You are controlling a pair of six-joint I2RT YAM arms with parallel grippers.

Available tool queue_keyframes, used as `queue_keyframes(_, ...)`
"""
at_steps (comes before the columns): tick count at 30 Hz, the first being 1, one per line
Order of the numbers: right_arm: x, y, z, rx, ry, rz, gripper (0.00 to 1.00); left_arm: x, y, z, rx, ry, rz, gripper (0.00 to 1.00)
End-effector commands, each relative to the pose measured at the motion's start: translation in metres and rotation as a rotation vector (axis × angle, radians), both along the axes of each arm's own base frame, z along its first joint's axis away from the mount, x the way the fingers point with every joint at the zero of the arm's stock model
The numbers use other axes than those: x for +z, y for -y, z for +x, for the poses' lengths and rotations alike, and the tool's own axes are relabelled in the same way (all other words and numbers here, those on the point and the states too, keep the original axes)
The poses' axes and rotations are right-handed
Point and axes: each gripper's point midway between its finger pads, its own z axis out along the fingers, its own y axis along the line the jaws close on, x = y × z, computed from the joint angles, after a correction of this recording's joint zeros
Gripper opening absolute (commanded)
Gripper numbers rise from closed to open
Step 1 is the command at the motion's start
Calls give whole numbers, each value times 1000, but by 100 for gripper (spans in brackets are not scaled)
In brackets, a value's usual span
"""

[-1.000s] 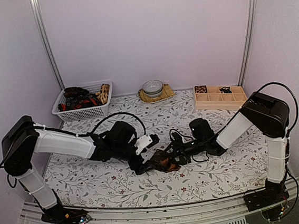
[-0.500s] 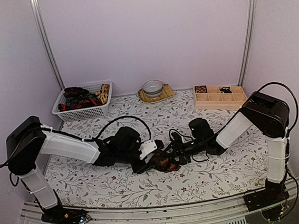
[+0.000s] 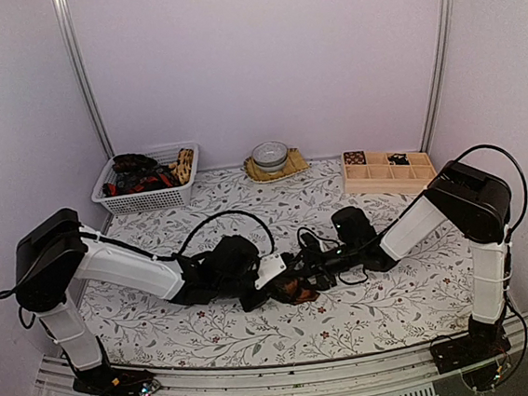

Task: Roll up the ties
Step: Roll the tie at the center of the board.

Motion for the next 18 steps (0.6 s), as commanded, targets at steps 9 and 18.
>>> queue_keyframes(9, 7, -2, -5, 17, -12, -12, 57, 0, 16, -2, 172, 69, -14, 25)
queue_keyframes(18, 15, -3, -7, 30, -7, -5, 57, -8, 13, -1, 208, 84, 4, 25)
